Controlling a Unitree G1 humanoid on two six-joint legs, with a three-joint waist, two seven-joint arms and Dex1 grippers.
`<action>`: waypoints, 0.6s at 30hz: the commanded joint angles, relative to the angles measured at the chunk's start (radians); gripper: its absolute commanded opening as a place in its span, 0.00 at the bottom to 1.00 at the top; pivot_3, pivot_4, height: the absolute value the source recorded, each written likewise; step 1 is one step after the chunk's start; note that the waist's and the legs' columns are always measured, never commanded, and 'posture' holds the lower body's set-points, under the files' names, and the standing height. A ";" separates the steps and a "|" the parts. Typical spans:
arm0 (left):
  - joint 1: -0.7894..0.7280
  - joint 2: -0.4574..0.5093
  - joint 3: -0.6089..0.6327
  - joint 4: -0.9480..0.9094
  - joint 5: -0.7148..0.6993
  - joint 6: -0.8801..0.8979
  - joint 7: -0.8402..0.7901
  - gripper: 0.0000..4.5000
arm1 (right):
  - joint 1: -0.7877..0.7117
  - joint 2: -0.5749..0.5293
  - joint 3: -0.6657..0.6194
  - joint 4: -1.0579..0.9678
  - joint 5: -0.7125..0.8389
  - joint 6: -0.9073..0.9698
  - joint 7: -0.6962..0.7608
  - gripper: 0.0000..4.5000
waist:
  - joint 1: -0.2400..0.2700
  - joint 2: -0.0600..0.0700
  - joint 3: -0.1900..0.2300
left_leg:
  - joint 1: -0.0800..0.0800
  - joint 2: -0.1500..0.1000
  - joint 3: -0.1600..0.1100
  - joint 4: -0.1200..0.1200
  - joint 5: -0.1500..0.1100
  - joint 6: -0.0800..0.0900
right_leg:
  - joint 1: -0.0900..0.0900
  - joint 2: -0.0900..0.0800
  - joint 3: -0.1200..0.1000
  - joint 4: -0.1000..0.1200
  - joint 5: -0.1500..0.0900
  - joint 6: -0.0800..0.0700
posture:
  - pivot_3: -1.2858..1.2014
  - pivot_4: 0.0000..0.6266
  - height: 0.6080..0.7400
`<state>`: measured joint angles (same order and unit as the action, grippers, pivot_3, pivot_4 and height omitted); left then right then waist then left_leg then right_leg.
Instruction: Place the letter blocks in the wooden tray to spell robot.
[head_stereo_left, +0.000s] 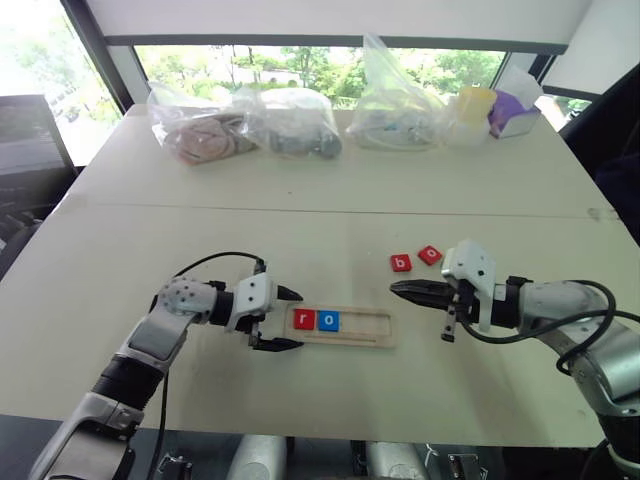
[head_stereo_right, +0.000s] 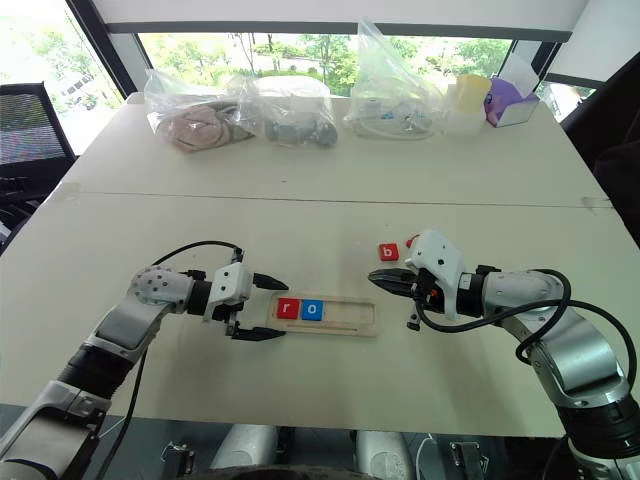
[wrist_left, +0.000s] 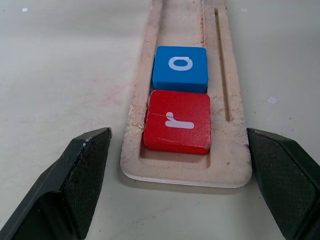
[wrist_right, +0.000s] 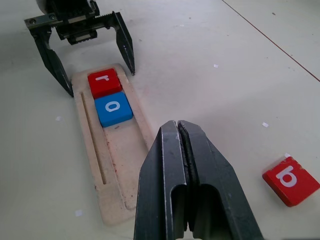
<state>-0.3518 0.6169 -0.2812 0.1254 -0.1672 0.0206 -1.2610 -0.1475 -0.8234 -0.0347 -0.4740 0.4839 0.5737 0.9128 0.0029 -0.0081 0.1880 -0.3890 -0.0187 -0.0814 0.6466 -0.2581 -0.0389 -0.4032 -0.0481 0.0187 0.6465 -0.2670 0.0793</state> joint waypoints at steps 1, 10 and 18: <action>0.071 0.085 0.019 -0.008 0.016 0.042 -0.021 0.99 | -0.026 0.005 0.004 0.006 -0.007 -0.026 0.009 0.00 | -0.014 0.000 0.000 | 0.000 0.001 0.000 -0.001 0.000 0.000 | 0.000 0.000 0.000 0.000 0.000 0.000 | 0.52 0.24 1.00; 0.305 0.249 0.216 -0.219 -0.122 0.137 0.017 0.99 | -0.085 0.049 0.041 0.085 -0.067 -0.041 -0.041 0.00 | -0.033 0.000 0.000 | 0.002 0.009 0.001 -0.004 0.000 0.000 | -0.002 0.006 0.001 0.001 0.001 -0.005 | 0.52 0.24 1.00; 0.347 0.229 0.415 -0.439 -0.308 0.353 0.171 1.00 | -0.145 0.126 0.080 0.123 -0.127 0.048 -0.164 0.52 | -0.012 -0.001 0.002 | -0.002 0.009 0.002 -0.001 0.000 0.000 | -0.004 0.004 0.000 0.001 0.002 -0.006 | 0.52 0.24 1.00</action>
<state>0.0033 0.8504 0.0780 -0.2576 -0.4236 0.3331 -1.1224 -0.2787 -0.7078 0.0542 -0.3312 0.3631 0.6027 0.7771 -0.0096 -0.0086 0.1895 -0.3910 -0.0096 -0.0792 0.6460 -0.2584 -0.0386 -0.4075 -0.0443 0.0189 0.6468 -0.2654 0.0734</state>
